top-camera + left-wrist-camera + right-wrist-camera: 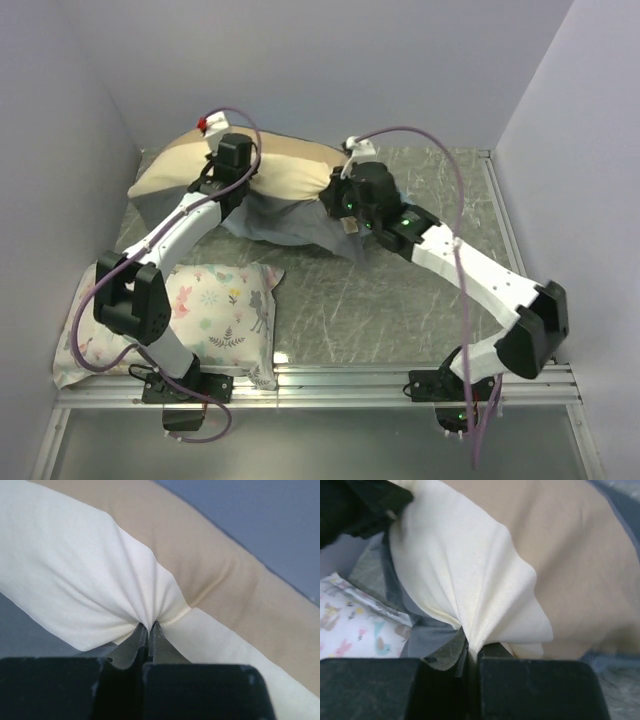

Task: Remove the pillowcase from the pillow

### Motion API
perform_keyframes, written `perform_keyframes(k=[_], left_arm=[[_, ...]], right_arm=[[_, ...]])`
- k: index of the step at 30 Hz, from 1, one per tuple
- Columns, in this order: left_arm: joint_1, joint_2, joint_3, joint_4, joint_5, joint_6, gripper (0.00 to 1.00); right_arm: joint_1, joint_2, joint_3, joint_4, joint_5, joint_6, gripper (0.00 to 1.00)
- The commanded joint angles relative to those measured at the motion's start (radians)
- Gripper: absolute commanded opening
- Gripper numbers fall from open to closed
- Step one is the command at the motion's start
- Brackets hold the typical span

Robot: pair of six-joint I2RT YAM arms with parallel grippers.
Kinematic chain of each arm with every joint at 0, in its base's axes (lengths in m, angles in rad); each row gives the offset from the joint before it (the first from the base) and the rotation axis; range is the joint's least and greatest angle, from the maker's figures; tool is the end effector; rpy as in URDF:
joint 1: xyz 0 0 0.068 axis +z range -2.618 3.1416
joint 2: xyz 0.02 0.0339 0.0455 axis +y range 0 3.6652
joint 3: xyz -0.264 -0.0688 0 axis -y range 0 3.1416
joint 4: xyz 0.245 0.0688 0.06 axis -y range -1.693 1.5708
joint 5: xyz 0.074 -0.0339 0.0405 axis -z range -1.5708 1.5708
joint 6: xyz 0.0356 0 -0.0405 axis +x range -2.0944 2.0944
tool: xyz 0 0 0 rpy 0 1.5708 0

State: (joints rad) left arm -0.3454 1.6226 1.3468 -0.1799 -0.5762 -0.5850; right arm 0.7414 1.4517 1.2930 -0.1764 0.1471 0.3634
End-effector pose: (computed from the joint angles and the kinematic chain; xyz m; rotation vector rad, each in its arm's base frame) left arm 0.3632 -0.1101 0.3225 -0.5806 1.8604 -0.0285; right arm 0.2566 0.2279 0.3602 -0.2656 1.9308 0.6037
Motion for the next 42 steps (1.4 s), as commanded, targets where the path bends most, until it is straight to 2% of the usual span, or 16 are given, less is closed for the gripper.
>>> perform_keyframes(k=[1, 4, 5, 6, 9, 12, 17, 20, 24, 28, 33, 38, 42], left_arm=[[-0.046, 0.01, 0.119, -0.024, -0.03, 0.111, 0.0], [-0.067, 0.01, 0.181, -0.075, 0.041, 0.146, 0.03], [-0.069, 0.008, 0.211, -0.093, 0.062, 0.148, 0.11], [-0.076, 0.002, 0.213, -0.104, 0.097, 0.151, 0.36], [-0.079, -0.085, 0.158, -0.067, 0.177, 0.151, 0.79], [-0.081, -0.202, 0.106, -0.046, 0.226, 0.151, 0.89], [-0.084, -0.369, 0.046, -0.153, 0.222, 0.088, 0.92], [-0.087, -0.466, -0.075, -0.191, 0.21, 0.01, 0.93], [-0.089, -0.608, -0.293, -0.11, 0.245, -0.055, 0.97], [-0.089, -0.639, -0.472, 0.02, 0.341, -0.056, 0.99], [-0.086, -0.586, -0.557, 0.21, 0.419, -0.072, 0.99], [-0.084, -0.48, -0.535, 0.273, 0.498, -0.085, 0.99], [-0.075, -0.377, -0.494, 0.254, 0.555, -0.119, 0.99]], right_arm=[[0.006, -0.132, 0.136, 0.016, 0.002, -0.041, 0.0], [0.006, -0.18, 0.175, -0.023, -0.006, -0.06, 0.0], [0.006, -0.189, 0.181, -0.028, -0.004, -0.066, 0.0], [0.007, -0.201, 0.193, -0.028, 0.003, -0.069, 0.0], [0.004, -0.191, 0.244, -0.046, 0.034, -0.086, 0.0], [0.003, -0.159, 0.299, -0.086, 0.069, -0.1, 0.0], [-0.028, -0.125, 0.364, -0.129, 0.091, -0.08, 0.0], [-0.03, -0.091, 0.416, -0.164, 0.095, -0.081, 0.0], [-0.031, -0.079, 0.451, -0.172, 0.1, -0.084, 0.0], [-0.031, -0.06, 0.489, -0.199, 0.109, -0.095, 0.0], [-0.031, -0.063, 0.503, -0.215, 0.111, -0.099, 0.0], [-0.031, -0.08, 0.494, -0.23, 0.128, -0.11, 0.0], [-0.03, -0.085, 0.493, -0.229, 0.124, -0.11, 0.0]])
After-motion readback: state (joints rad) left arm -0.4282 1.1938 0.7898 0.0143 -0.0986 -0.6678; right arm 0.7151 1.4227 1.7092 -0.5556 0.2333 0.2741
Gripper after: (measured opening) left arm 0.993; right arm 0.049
